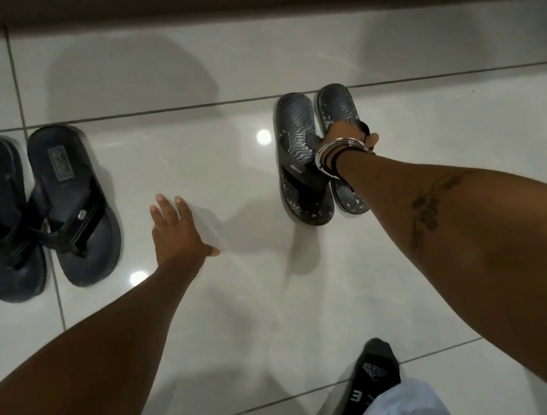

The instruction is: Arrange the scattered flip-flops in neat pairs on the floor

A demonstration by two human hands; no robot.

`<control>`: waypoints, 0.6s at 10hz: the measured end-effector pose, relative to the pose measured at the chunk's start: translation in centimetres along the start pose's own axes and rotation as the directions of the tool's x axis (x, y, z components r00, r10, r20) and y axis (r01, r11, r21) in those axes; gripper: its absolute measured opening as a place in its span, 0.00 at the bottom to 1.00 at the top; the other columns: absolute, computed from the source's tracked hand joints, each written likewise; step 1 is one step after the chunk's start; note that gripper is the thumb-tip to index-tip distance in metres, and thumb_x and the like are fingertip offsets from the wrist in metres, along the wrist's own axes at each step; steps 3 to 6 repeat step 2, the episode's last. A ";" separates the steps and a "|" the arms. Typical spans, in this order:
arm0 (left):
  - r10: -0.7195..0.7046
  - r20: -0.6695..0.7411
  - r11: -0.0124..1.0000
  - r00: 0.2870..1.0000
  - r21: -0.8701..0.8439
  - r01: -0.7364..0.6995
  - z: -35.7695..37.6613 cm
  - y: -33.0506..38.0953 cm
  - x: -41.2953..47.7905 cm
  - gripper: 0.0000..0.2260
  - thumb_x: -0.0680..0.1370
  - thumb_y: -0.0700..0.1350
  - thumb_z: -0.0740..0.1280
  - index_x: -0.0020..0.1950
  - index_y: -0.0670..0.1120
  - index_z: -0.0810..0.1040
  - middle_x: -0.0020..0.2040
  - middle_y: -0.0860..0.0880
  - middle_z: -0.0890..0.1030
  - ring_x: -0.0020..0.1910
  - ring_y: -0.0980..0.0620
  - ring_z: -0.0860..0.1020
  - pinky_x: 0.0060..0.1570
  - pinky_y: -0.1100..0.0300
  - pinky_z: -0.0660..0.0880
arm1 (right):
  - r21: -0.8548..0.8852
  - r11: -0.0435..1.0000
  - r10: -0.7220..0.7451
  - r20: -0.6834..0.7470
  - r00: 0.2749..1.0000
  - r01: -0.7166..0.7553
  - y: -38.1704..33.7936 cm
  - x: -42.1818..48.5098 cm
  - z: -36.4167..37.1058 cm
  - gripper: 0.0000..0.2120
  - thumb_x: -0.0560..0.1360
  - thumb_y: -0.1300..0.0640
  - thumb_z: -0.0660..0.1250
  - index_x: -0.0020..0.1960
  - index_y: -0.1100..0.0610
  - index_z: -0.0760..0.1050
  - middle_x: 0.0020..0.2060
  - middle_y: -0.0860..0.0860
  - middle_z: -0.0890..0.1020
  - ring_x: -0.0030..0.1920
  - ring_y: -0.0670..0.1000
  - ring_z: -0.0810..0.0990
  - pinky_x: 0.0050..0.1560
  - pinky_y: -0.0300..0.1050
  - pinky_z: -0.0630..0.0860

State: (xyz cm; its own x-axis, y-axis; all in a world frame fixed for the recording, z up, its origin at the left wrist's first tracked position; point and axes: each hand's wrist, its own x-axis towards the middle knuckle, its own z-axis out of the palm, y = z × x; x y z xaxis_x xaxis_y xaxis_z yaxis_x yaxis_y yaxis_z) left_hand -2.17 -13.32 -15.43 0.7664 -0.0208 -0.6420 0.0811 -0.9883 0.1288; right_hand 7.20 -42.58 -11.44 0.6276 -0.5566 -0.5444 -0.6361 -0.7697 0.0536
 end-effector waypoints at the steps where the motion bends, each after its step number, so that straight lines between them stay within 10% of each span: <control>1: 0.003 0.026 0.999 1.000 0.034 -0.004 -0.5 0.1 -0.7 0.56 0.67 0.56 0.78 0.79 0.39 0.43 0.79 0.34 0.41 0.78 0.34 0.44 0.76 0.41 0.53 | -0.063 0.998 0.009 0.004 1.000 -0.009 0.3 -1.5 -1.3 0.20 0.75 0.41 0.63 0.36 0.56 0.71 0.37 0.54 0.77 0.52 0.57 0.79 0.70 0.59 0.59; 6: 0.002 0.090 0.992 0.996 0.128 -0.013 -3.8 0.1 -1.0 0.51 0.70 0.65 0.71 0.79 0.42 0.47 0.80 0.37 0.45 0.79 0.38 0.47 0.76 0.40 0.47 | -0.113 0.993 -0.025 -0.086 0.996 0.015 0.0 -4.4 -4.5 0.14 0.73 0.43 0.65 0.39 0.54 0.72 0.37 0.53 0.77 0.51 0.59 0.80 0.72 0.62 0.56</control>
